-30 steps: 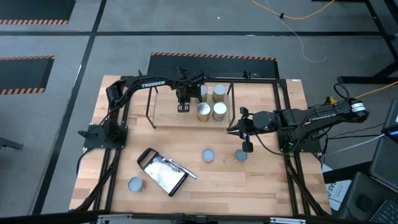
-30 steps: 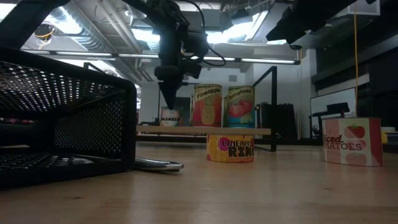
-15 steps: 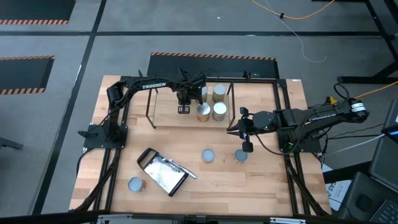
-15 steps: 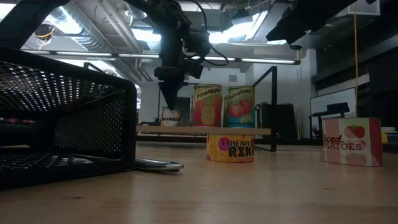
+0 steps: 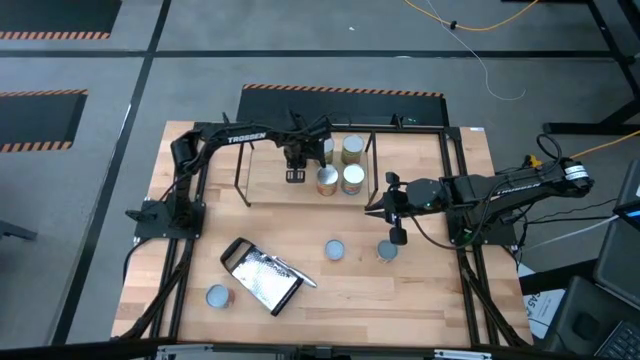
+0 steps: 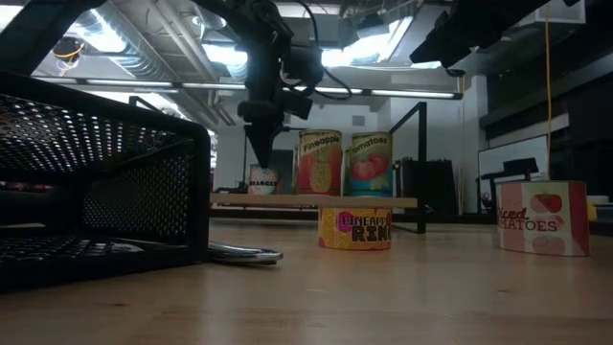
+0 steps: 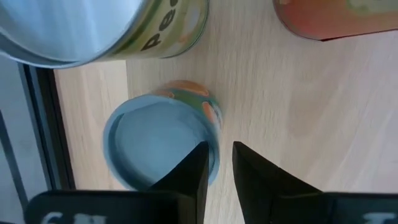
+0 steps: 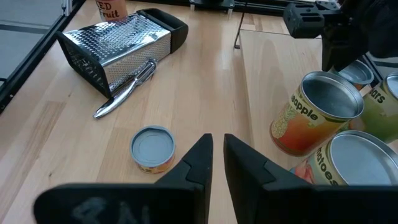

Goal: Pick and place cans onto a shelf
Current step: Put the canned mandarin orange on the shelf, then put the canned diced tomatoes on the shelf

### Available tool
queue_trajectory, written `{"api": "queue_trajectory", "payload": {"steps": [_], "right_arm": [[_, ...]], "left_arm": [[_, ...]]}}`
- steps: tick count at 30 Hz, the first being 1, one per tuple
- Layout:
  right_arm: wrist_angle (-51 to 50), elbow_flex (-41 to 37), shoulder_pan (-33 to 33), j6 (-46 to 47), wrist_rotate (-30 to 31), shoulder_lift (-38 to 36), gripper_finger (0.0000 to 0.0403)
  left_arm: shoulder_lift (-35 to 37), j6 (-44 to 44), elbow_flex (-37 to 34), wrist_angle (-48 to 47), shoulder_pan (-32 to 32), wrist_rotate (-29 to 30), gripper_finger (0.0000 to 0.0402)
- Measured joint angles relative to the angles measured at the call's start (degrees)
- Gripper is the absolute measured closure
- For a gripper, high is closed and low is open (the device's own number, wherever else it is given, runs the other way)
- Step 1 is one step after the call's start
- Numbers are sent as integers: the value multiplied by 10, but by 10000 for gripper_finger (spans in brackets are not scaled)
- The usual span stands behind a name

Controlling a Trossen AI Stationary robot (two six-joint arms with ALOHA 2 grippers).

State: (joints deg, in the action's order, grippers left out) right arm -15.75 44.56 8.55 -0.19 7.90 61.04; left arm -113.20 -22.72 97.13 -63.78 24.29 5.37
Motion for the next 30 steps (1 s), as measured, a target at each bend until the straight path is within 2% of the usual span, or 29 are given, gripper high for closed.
{"api": "queue_trajectory", "payload": {"steps": [12, 20, 25, 30], "right_arm": [[0, 0, 0, 25, 0, 0, 348], [-1, 26, 0, 44, -4, 0, 281], [-1, 56, 0, 70, -9, 0, 250], [-2, 89, 1, 76, -86, 0, 246]], "left_arm": [[88, 1, 5, -2, 0, -14, 335], [198, 26, -3, -18, 8, -135, 335], [299, 71, -94, -4, -17, -147, 335], [421, 152, -238, 72, -73, -120, 335]]}}
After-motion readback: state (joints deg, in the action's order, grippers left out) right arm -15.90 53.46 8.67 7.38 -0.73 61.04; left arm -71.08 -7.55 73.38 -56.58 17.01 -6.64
